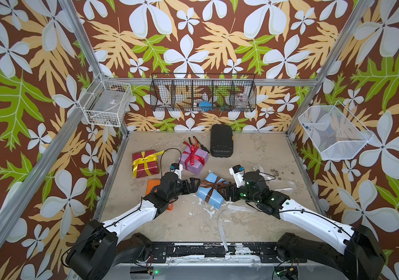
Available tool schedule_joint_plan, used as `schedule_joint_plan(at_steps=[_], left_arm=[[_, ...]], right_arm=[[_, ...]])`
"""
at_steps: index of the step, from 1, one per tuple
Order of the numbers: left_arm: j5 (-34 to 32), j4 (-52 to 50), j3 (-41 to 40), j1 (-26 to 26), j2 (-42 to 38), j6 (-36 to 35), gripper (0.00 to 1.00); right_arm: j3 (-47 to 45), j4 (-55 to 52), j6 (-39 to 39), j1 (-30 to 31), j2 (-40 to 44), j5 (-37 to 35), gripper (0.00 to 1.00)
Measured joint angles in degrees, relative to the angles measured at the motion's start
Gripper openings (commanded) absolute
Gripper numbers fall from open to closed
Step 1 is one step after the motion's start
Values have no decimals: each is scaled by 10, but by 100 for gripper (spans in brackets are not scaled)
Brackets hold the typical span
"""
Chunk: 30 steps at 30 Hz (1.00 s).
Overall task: Untie the ribbon bows on the gift boxes
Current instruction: Move the gift box to the center of the board.
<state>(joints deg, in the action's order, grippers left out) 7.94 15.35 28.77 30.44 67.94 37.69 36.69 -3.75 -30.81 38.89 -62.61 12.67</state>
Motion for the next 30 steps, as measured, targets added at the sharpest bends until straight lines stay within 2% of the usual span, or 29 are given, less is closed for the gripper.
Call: schedule_joint_plan(at_steps=[3,4,11,14,18,23,26,28,30], left_arm=[[1,19,0,-4,16,17,90],[1,25,0,-6,22,23,89],[30,60,-4,-39,48,68,82],[49,71,-11,-60,48,87,82],[61,68,-3,-64,42,73,85],[64,58,2,-73,41,45,85],[70,57,2,-76,42,39,87],[76,57,2,-76,44,33,88],[81,57,2,-76,48,27,89]], right_arm=[[-11,-33,18,0,18,-41,38],[-17,-41,23,0,22,-48,35],[-41,-58,60,0,5,-58,35],[-38,-50,76,0,-17,-63,39],[-24,-28,102,0,-51,-67,50],[-10,6,120,0,-88,-72,49],[3,22,130,0,-106,-71,41],[9,33,131,0,-114,-68,20],[12,37,130,0,-116,-66,8]])
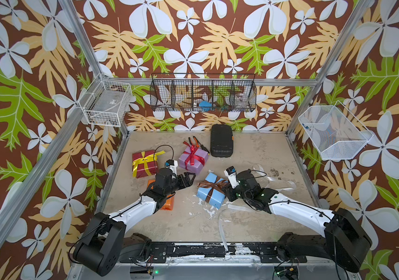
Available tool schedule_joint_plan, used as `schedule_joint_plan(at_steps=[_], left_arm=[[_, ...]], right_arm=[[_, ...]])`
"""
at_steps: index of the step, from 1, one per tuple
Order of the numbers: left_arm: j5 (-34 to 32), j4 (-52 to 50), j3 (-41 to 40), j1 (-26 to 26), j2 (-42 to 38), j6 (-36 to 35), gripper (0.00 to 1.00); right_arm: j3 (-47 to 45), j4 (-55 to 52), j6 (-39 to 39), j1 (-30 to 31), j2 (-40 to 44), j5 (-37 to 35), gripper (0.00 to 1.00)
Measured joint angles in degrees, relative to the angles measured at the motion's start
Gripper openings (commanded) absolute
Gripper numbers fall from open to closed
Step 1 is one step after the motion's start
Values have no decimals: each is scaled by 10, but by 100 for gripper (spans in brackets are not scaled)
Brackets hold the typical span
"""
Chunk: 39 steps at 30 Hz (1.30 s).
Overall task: Untie the ribbon bows on the gift boxes
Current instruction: Move the gift box to the center of the board, then untie the ribbon from the gift box.
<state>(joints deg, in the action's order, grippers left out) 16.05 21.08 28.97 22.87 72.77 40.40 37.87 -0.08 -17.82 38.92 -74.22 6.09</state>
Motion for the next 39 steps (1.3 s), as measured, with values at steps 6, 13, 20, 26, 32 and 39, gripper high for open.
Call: schedule_joint_plan(at_steps=[6,13,20,26,32,39], left_arm=[[26,6,0,0,25,-2,89],[79,32,1,11,65,11,83],[97,68,2,28,89,39,59],[99,90,24,29,135,73,42],[102,98,28,29,145,76,14],[99,97,29,29,122,81,18]], right_arm=[[1,0,5,0,2,1,0],[-5,0,8,0,9,5,0],[-33,9,0,-1,18,19,0],[-43,22,-10,-2,23,27,0],[-42,22,-10,-2,23,27,0],[-36,21,-11,-2,15,30,0]])
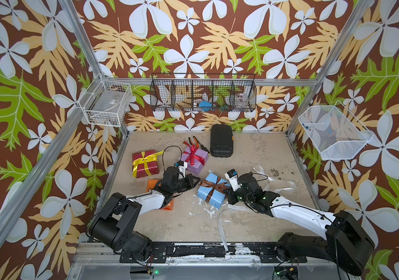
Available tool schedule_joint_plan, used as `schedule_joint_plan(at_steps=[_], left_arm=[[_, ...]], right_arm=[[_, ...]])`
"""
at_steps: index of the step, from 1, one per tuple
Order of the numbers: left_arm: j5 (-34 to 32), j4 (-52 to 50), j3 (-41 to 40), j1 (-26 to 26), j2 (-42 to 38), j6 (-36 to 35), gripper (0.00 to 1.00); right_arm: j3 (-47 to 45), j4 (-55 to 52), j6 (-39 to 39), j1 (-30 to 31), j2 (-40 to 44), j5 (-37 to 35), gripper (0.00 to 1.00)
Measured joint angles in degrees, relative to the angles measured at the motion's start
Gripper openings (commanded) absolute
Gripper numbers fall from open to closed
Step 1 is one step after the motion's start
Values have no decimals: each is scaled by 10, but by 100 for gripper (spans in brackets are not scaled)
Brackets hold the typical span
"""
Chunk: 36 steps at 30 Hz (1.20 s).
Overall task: Untie the ribbon bows on the gift boxes
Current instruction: Untie the ribbon from the gift box.
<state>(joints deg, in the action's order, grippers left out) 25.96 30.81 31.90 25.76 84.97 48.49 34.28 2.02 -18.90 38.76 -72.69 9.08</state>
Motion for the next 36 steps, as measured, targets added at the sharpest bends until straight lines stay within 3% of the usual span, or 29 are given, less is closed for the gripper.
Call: schedule_joint_plan(at_steps=[10,17,30,32,36], left_arm=[[4,-35,25,11,35,-16,22],[25,-36,8,23,-19,-21,34],[41,-6,-9,35,0,-20,35],[41,-6,-9,35,-3,-19,31],[38,-10,-9,35,-19,-15,15]], right_arm=[[1,1,-2,0,-1,7,0],[-3,3,-2,0,0,11,0],[-16,27,-4,0,2,15,0],[-17,24,-4,0,5,15,0],[-17,21,-4,0,6,13,0]])
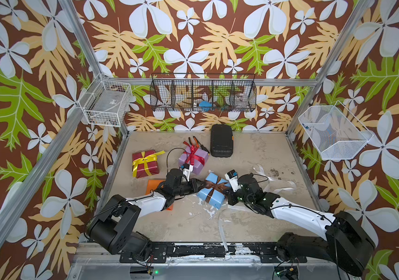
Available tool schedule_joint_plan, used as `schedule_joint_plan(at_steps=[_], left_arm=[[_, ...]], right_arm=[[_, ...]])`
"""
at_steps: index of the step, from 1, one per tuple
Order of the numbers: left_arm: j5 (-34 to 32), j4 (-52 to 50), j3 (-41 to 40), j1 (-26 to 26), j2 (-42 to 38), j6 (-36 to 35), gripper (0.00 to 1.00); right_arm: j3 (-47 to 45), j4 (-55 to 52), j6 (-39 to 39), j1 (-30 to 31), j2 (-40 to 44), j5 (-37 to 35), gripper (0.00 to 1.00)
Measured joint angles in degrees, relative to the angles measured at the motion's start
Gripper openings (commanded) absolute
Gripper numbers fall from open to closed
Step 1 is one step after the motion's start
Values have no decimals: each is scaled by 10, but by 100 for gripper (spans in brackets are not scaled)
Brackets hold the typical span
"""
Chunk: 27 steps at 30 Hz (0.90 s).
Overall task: Untie the ribbon bows on the gift boxes
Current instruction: Untie the ribbon from the gift box.
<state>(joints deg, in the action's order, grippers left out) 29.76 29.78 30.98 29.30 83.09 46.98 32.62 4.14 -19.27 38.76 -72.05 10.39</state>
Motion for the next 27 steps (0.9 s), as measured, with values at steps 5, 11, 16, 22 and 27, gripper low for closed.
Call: schedule_joint_plan(at_steps=[5,11,16,22,27], left_arm=[[2,6,-18,16,-17,9,29],[9,18,-36,26,-21,11,56],[10,12,-36,27,-32,6,58],[9,4,-37,30,-42,-7,55],[1,-7,-43,51,-44,-24,49]], right_arm=[[24,-3,5,1,-25,-4,0],[59,-8,15,0,-59,-13,0],[59,-9,16,0,-61,-10,0],[49,-7,15,0,-53,-7,0],[48,-6,14,0,-51,-3,0]])
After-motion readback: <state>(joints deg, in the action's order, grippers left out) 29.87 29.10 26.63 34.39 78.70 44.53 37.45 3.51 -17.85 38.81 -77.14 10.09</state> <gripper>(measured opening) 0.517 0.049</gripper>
